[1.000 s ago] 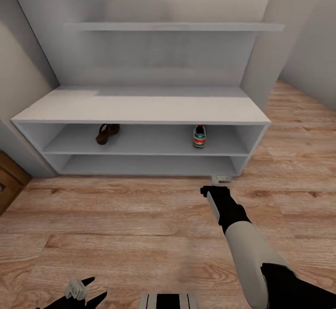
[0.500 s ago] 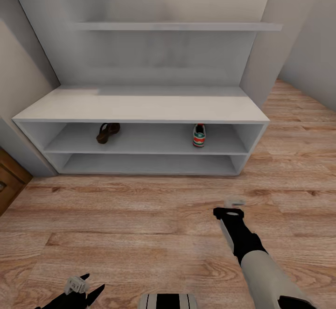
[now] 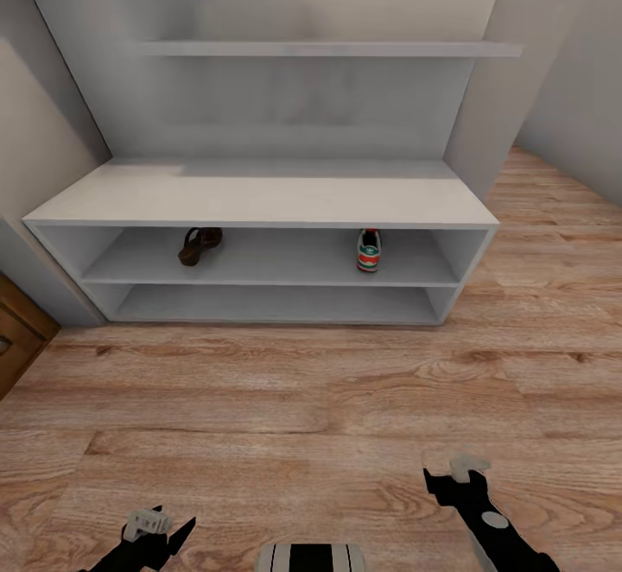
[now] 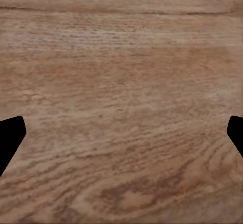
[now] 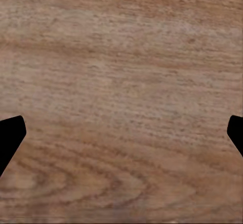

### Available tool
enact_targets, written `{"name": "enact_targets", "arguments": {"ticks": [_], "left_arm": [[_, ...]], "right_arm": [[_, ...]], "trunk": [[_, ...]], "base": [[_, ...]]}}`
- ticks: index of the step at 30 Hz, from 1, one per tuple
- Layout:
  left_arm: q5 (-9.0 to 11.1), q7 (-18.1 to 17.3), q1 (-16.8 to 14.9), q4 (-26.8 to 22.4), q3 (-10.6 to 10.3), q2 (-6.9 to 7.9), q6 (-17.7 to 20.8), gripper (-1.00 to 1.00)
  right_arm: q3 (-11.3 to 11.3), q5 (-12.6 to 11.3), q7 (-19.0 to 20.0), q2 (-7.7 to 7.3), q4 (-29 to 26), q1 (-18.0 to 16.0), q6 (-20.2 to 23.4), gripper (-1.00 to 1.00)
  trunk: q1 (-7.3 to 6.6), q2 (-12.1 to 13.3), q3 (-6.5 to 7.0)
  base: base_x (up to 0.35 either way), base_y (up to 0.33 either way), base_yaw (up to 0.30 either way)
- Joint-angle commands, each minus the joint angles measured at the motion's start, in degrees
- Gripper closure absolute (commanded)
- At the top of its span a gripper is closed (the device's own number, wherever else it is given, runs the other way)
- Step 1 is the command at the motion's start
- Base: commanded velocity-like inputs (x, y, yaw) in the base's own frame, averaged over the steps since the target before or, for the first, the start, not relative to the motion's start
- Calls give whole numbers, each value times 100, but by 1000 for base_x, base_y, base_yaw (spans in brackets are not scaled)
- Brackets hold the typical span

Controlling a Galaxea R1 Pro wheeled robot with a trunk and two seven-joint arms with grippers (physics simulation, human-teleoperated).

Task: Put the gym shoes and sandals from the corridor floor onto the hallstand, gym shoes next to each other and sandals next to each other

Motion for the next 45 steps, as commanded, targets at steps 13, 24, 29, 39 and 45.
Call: {"name": "enact_targets", "arguments": {"ticks": [13,24,29,39,45], "left_arm": [[494,94,63,37,12,10,-36,-100],[581,95,121,36,22,-2,-192,-100],[584,95,124,37,23,-3,-271,-100],[585,94,125,38,23,-3,-305,-100],[578,94,125,39,23,-6,-315,-100]], "right_arm": [[-40,73,240,-117,1567,101,-1826,-100],[-43,62,359,-126,1676,109,-1983,-100],[-44,58,330,-110,1685,111,-1985,-100],[-45,56,316,-82,1691,112,-1988,-100],[-54,47,279,-105,1700,136,-1988,-100]], "trunk": [[-1,-1,-4],[-1,-1,-4],[-1,-1,-4],[-1,-1,-4],[-1,-1,9]], "base": [[0,0,0],[0,0,0],[0,0,0],[0,0,0],[0,0,-97]]}}
